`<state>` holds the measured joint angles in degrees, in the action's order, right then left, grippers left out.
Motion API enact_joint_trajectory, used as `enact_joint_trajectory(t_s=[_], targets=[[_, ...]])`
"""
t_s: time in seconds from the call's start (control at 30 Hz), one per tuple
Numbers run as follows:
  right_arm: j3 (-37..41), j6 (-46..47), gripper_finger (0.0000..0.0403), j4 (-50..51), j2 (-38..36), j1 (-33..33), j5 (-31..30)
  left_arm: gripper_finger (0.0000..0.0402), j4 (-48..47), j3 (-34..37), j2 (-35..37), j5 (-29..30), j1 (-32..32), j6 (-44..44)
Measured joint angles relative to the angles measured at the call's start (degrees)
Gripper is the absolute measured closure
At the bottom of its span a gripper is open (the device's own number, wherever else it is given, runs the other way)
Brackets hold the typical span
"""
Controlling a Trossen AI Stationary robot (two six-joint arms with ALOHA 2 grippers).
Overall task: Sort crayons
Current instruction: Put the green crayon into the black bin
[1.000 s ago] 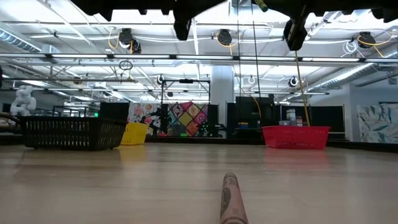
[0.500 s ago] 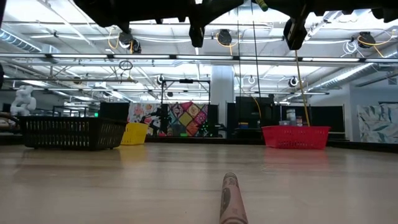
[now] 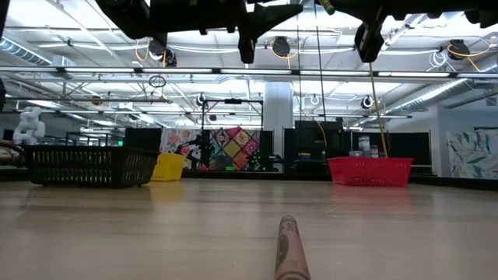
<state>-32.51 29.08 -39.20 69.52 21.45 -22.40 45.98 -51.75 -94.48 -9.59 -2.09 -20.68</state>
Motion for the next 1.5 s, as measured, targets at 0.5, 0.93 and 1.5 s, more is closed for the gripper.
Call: enact_joint_trajectory(t_s=[0.5,0.93,1.5], targets=[[0.0,0.2,0.0403,0.02,0.0,-2.51,0.2,0.0279,0.26,0.02,0.0,-3.71,1.23,0.0],[0.0,0.21,0.0403,0.01,0.0,-3.47,1.58,0.0279,-0.17,-0.33,0.0,-4.01,1.75,-0.01],[0.0,0.22,0.0403,0.21,0.0,-3.86,1.66,0.0292,-2.78,-6.23,-3.74,-6.2,1.75,3.35]])
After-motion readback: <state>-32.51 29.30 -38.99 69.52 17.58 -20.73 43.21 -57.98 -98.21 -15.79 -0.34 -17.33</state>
